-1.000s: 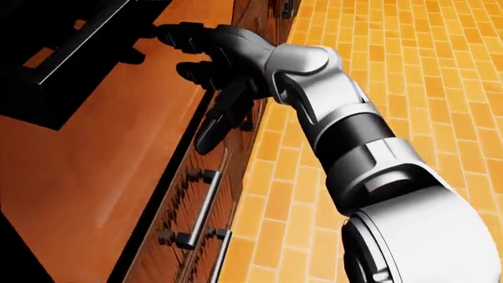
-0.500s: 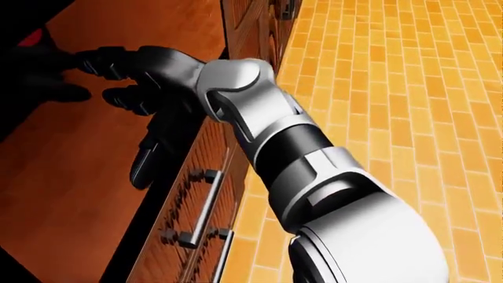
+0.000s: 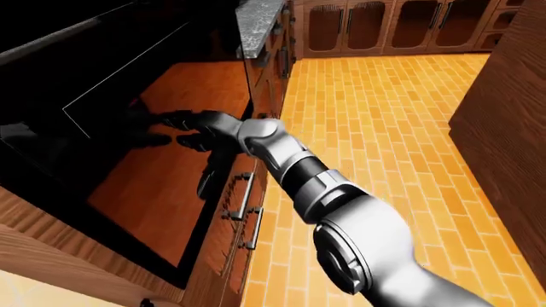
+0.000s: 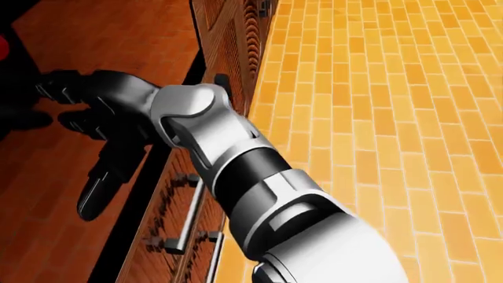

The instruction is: Close the oven door.

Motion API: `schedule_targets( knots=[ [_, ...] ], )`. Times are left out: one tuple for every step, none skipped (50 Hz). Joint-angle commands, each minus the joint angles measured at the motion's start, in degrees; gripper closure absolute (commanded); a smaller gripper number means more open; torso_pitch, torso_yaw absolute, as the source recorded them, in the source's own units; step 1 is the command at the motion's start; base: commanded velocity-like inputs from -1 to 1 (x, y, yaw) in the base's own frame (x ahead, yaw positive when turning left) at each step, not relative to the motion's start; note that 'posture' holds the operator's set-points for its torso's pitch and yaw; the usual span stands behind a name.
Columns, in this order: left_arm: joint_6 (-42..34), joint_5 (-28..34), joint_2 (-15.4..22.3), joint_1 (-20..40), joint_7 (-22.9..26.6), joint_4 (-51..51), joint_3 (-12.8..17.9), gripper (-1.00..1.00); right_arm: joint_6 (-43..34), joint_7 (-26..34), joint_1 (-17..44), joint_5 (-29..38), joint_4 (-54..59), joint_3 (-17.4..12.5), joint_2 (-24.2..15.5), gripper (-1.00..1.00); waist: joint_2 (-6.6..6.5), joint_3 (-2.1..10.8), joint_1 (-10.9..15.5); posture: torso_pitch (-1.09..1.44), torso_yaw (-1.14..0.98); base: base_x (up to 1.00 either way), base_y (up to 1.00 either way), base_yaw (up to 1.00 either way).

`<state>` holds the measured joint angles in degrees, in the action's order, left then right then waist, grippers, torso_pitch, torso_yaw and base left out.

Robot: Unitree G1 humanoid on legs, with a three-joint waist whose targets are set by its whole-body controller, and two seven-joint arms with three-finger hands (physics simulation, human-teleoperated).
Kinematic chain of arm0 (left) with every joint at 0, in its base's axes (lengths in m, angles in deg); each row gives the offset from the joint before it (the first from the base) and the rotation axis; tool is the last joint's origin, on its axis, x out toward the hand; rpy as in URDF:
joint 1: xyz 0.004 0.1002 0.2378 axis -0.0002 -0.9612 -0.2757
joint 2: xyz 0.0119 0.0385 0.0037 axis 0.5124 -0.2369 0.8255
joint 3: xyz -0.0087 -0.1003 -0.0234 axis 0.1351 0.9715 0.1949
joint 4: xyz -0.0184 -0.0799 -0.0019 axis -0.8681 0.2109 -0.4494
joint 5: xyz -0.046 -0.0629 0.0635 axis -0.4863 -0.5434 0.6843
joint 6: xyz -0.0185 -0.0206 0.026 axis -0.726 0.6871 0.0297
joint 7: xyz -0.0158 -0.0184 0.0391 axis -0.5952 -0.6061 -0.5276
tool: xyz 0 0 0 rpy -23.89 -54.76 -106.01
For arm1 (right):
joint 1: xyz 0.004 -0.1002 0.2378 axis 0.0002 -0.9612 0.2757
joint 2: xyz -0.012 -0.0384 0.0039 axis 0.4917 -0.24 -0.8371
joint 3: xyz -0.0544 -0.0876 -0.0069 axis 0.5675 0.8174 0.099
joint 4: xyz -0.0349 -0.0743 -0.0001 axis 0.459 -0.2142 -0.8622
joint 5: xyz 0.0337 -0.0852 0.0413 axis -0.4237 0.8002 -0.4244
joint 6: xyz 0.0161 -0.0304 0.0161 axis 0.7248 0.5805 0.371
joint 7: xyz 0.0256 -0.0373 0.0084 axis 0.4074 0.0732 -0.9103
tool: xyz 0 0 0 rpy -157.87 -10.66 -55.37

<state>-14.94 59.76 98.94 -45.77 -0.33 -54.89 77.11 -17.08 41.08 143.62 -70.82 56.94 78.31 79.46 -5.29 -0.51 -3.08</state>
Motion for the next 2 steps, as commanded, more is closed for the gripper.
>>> schedule_targets(
  knots=[
    [3.24,0.83,0.38,1.92,0.37,2.61,-0.58,-1.00,1.26,3.80,2.05,0.19,-1.26,0.99,2.11,-1.00,-0.08,1.42,0.34,0.00,0.00,0.00,0.00,0.00],
    [3.27,0.85,0.39,1.91,0.43,2.61,-0.61,-1.00,1.16,3.85,2.05,0.21,-1.26,1.00,2.12,-1.00,-0.14,1.40,0.31,0.00,0.00,0.00,0.00,0.00]
  ],
)
